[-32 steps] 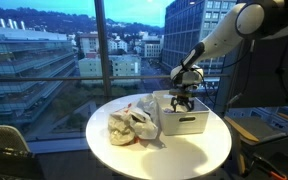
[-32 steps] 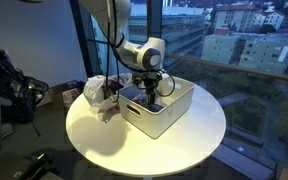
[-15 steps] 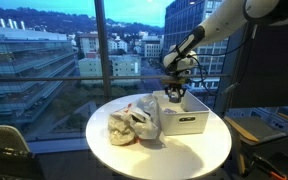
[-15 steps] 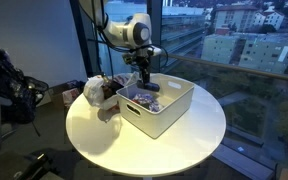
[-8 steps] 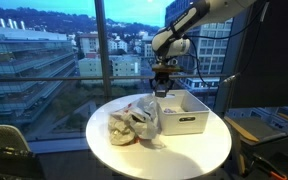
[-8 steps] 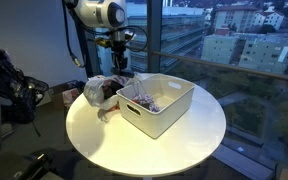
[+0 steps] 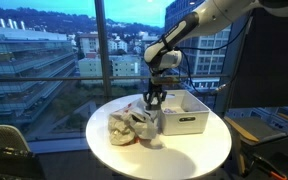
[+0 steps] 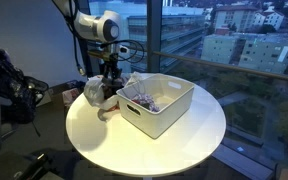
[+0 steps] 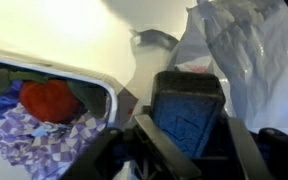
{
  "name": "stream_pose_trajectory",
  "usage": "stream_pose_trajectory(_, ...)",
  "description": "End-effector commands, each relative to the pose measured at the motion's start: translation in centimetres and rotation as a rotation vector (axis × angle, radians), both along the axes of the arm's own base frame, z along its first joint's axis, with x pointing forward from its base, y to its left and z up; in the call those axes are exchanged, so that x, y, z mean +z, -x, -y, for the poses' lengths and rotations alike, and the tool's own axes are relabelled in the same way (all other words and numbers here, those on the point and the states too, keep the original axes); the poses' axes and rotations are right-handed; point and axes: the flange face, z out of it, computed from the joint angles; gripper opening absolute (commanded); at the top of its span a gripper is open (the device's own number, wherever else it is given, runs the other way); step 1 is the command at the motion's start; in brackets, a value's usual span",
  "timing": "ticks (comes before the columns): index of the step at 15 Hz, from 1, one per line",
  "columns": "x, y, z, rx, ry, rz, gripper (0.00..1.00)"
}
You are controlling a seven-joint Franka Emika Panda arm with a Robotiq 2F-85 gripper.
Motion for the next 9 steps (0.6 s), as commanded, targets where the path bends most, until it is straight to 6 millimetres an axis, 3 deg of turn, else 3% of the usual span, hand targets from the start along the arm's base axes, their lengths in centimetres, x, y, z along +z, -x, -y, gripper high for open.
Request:
stream_pose_trajectory(1,-2.1,-1.9,-2.9,0.198,0.007,0.005,0.31)
stream_pose_trajectory(5,-2.5,-4.4,-5.2,0.276,0.101,0.083,0.31)
stream_pose_trajectory(8,-1.3,-5.9,-6.4,0.27,0.084,0.152,0.31)
stream_pose_trajectory(9,-1.0,-6.2,-6.4,0.267,0.078,0.157,0.81)
